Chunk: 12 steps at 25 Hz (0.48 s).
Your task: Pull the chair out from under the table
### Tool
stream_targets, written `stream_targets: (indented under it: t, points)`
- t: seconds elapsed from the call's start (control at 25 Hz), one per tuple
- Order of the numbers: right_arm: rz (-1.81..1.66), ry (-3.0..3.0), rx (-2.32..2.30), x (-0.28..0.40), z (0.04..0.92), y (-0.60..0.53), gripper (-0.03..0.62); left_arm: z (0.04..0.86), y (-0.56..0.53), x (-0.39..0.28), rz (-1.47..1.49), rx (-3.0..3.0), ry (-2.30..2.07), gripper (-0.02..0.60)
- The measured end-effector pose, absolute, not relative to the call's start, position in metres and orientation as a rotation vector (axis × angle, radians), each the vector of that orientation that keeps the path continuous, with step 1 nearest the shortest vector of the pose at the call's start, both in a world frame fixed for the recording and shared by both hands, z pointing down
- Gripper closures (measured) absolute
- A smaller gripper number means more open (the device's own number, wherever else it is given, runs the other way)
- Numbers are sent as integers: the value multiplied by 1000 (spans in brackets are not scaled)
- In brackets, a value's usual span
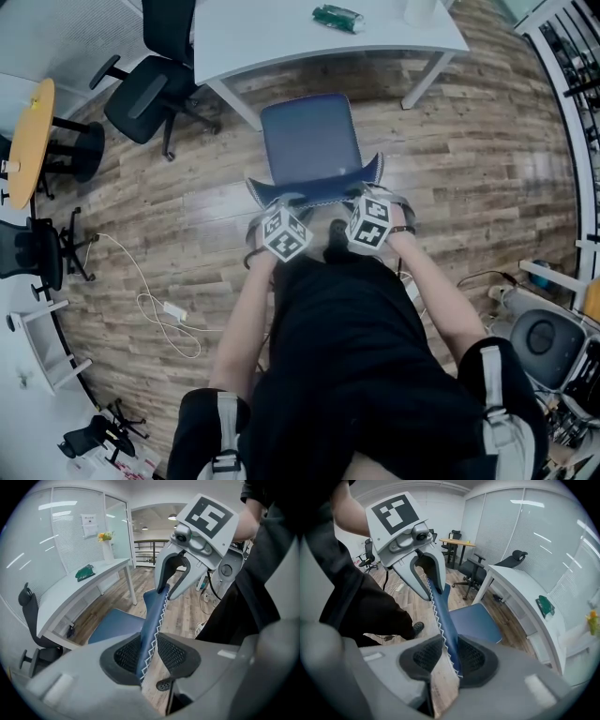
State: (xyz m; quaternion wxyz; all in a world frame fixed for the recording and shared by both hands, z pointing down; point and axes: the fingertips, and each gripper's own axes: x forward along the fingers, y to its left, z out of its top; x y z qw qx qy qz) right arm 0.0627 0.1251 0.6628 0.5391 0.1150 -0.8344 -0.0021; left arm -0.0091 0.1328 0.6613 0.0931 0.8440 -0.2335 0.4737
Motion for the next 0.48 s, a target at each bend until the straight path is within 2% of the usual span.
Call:
stream_targets:
  t: [0.48]
  points:
    - [0, -2004, 305, 59, 661, 110, 484, 661, 117, -12, 1389, 2512, -750, 466]
